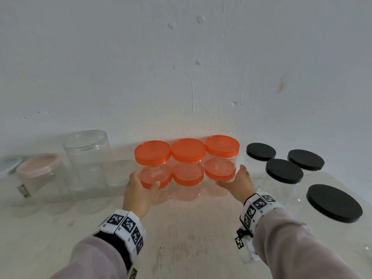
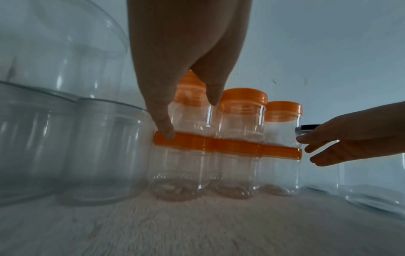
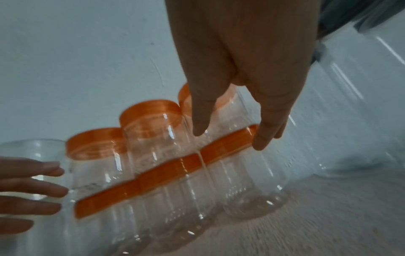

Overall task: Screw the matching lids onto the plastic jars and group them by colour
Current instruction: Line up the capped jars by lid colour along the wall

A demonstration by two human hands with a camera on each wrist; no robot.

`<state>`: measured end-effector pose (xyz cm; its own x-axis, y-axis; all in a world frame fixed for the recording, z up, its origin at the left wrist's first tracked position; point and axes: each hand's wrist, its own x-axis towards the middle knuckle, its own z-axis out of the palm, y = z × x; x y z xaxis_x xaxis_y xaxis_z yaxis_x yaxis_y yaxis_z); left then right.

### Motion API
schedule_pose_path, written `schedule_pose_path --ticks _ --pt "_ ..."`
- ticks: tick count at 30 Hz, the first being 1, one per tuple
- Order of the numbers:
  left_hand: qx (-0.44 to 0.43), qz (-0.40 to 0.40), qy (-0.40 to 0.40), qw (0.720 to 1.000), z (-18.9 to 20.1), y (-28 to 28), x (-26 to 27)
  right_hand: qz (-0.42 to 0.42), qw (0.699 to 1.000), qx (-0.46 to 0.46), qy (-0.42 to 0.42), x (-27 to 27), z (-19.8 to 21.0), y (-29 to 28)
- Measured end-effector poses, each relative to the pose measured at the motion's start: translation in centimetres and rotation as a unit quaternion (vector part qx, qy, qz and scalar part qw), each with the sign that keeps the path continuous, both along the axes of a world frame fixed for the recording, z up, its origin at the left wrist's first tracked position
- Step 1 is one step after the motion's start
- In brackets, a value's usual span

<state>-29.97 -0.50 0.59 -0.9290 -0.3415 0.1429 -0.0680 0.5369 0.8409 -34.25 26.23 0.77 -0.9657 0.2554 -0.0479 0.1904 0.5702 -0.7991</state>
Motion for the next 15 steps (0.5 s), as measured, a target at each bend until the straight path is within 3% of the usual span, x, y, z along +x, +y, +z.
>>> schedule_pose_path --ticks 4,10,15 --pt "-0.032 -0.01 0.013 0.999 1.8 0.3 1.2 0.021 0.998 -0.013 0.064 2.7 1.9 1.2" --pt "-0.042 -0.084 0.037 0.995 3.5 2.0 3.6 0.044 0.972 0.07 0.219 8.0 5.0 4.5" --pt "-0.051 -0.133 0.044 0.989 4.7 5.2 5.1 0.02 0.957 0.148 0.248 11.0 6.7 8.6"
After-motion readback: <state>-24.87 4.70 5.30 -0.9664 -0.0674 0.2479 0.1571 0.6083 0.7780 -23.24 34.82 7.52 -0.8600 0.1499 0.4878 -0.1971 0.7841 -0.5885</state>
